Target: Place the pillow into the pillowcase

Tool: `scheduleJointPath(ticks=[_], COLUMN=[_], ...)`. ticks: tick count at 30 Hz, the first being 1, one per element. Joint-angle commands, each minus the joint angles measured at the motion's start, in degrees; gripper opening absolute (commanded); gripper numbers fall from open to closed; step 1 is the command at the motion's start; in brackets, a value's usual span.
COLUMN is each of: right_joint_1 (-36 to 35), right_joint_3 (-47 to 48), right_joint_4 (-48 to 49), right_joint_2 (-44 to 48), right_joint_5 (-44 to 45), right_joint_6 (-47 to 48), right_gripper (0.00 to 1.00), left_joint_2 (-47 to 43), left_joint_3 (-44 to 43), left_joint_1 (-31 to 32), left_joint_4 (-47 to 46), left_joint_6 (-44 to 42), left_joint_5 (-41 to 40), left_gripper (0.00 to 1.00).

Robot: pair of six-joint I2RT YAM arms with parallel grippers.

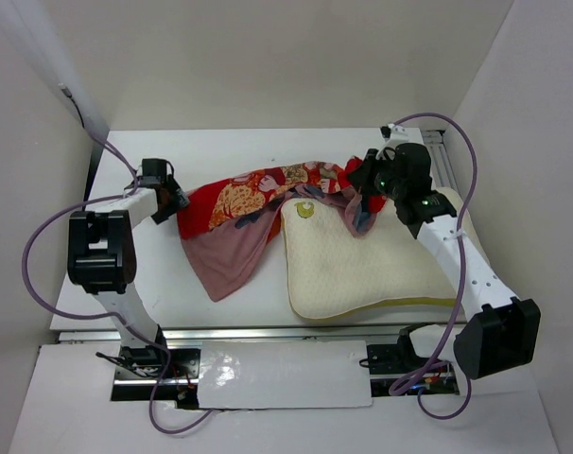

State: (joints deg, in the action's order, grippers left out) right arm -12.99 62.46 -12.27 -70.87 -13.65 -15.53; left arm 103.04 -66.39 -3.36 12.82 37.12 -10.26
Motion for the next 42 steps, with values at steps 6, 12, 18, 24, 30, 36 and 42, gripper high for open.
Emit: scheduleJointPath(ticks=[6,12,18,24,30,36,42], right_joint_1=[-0.5,-1.0,-1.0,-1.0,0.2,4.9,6.6], right_joint_3=[3.6,3.6,3.6,18.1,71.3,82.7,37.2], right_joint_4=[-3.2,-3.2,-3.2,4.6,5.3,20.3,34.8], right_joint_2=[-0.1,-0.1,-0.1,-11.0,-39.3,-44.7,-27.6], right_joint_5=[2.5,3.0,4.2,5.6,7.8,-4.2,-16.3], right_joint_6=[1.2,1.2,1.2,2.0,1.7,-14.8,-12.5], right_gripper=[0.00,0.00,0.00,0.00,0.00,0.00,0.01], left_joint_2=[2.7,2.1,1.9,-1.4,13.5,-1.5,-14.1], left_joint_3=[-3.0,-3.0,-3.6,-16.4,-74.9,-62.4,-44.4], left_joint_1=[-0.9,-0.9,-0.9,-3.0,-11.5,-29.1,-35.3], left_joint_4=[-6.9,-7.5,-8.4,-5.2,22.0,10.7,15.3], left_joint_6=[-1.8,-2.3,-3.0,-0.9,0.2,8.3,-2.2], left_joint_5=[6.6,7.4,9.8,13.8,21.7,35.5,31.7], left_gripper=[0.51,0.32,0.00,0.00,0.00,0.00,0.00])
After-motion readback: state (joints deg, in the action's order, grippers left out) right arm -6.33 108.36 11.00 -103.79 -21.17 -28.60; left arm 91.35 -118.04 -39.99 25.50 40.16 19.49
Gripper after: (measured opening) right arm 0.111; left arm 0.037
